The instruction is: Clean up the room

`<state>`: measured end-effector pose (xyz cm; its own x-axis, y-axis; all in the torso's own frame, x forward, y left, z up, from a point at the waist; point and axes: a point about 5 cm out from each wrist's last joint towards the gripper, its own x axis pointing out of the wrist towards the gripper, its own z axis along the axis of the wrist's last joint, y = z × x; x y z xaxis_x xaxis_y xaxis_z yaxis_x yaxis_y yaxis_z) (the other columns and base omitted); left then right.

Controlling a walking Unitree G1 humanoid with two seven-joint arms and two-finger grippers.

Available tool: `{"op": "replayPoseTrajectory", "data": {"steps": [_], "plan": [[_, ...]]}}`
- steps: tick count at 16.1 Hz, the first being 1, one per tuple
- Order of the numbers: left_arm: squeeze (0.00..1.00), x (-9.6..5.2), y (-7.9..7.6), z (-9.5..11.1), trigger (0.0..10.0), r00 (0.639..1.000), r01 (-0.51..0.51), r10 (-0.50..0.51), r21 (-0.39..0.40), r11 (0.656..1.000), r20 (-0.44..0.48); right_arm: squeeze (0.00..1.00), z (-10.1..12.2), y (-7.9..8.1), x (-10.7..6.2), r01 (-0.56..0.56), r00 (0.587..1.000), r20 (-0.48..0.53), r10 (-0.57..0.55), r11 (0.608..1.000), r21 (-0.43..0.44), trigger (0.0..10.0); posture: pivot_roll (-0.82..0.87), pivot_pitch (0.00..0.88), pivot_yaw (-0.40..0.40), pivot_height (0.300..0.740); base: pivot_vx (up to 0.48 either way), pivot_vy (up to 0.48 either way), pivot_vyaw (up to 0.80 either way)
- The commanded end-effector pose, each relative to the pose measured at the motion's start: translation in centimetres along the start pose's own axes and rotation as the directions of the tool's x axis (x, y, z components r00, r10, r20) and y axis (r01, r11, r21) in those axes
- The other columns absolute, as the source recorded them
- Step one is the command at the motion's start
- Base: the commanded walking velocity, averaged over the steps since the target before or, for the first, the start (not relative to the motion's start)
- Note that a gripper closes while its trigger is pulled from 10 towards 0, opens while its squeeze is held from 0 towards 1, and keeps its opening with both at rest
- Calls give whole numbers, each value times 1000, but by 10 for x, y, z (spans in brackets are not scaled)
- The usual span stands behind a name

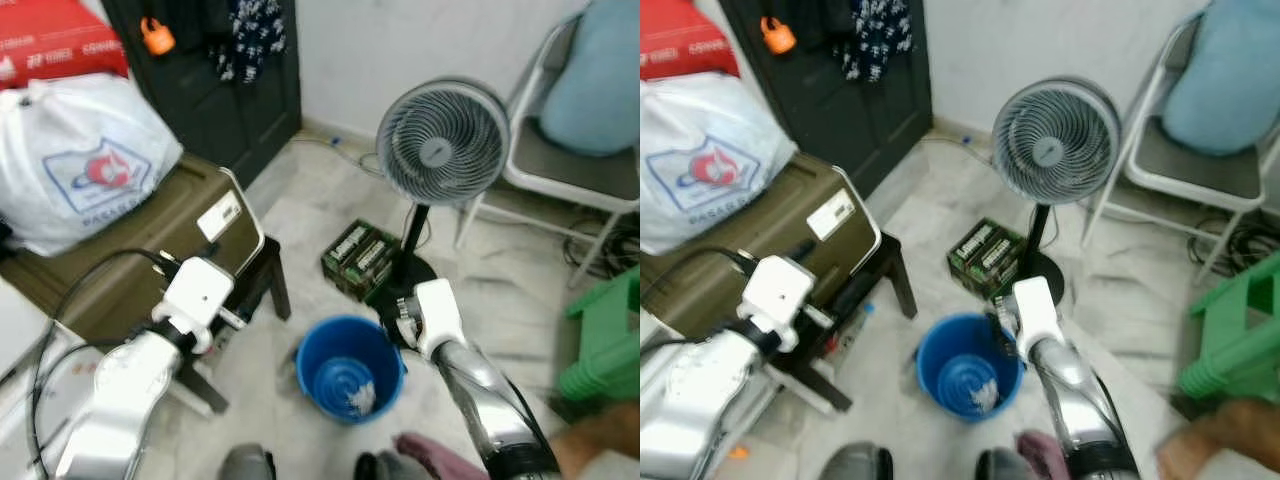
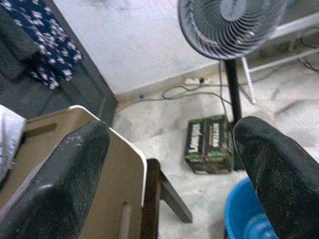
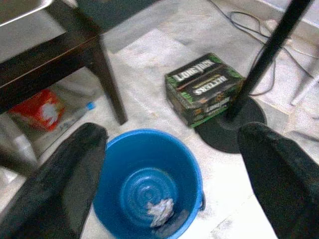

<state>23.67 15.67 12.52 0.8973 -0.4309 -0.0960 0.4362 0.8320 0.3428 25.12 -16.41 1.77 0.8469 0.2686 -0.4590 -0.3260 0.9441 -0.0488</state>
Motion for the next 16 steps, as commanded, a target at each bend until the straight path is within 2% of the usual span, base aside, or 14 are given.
{"op": "replayPoseTrajectory", "data": {"steps": [1, 3, 5, 6, 7, 8, 9, 11, 12, 14, 15, 16], "plan": [[0, 5, 1, -1, 10000, 1000, -11, 11, 19, 1000, 9, 1000, 4, 8, -7, -76, 997, 9, 76, 996, -36, 10000, 62, 0, 38, 740, 0, 0, 0], [0, 14, 0, -2, 10000, 999, -28, 28, -8, 1000, 35, 1000, 1, 6, -26, 0, 999, 44, 4, 996, -87, 10000, 40, 0, 40, 740, 0, 0, 0], [0, 18, -2, -3, 10000, 999, -31, 31, -10, 999, 44, 1000, 2, 12, -34, -30, 998, 55, 34, 997, -77, 10000, 40, 0, 36, 740, 0, 0, 0], [0, 20, -4, -5, 10000, 997, -60, 62, -31, 998, 50, 1000, 17, 21, -36, -62, 988, 139, 70, 996, -59, 10000, 35, 0, 17, 740, 0, 0, 0], [0, 16, -2, -10, 10000, 992, -119, 123, -73, 990, 39, 0, 39, 21, -30, -30, 971, 236, 33, 999, -18, 10000, 26, 0, 10, 740, 0, 0, 0], [0, 15, -2, -12, 10000, 990, -134, 137, -84, 987, 36, 0, 43, 21, -29, -30, 967, 255, 28, 1000, 2, 10000, 25, 0, 9, 740, 0, 0, 0], [0, 13, -2, -16, 10000, 984, -172, 176, -107, 979, 27, 0, 53, 15, -30, 37, 952, 304, -41, 999, 18, 10000, 16, 0, 8, 740, 0, 0, 0], [0, 11, 1, -17, 10000, 973, -224, 230, -153, 962, 25, 0, 62, 2, -34, 147, 926, 332, -182, 981, 126, 10000, 8, 0, 2, 740, 0, 0, 0], [0, 10, 1, -18, 10000, 968, -244, 252, -182, 953, 21, 0, 68, -2, -38, 170, 909, 362, -208, 976, 134, 10000, -6, 0, -2, 740, 0, 0, 0], [0, 9, 0, -21, 10000, 965, -253, 260, -182, 950, 16, 0, 75, -5, -43, 209, 885, 400, -239, 971, 118, 10000, -17, 0, -4, 740, 0, 0, 0], [0, 4, -3, -28, 10000, 956, -292, 294, -188, 938, -17, 0, 76, -10, -47, 309, 863, 387, -325, 945, 104, 10000, -43, 0, 0, 740, 0, 0, 0], [0, 2, -6, -32, 10000, 954, -300, 299, -186, 936, -31, 0, 72, -11, -48, 327, 861, 376, -343, 939, 106, 10000, -55, 0, 2, 740, 0, 0, 0]]}}
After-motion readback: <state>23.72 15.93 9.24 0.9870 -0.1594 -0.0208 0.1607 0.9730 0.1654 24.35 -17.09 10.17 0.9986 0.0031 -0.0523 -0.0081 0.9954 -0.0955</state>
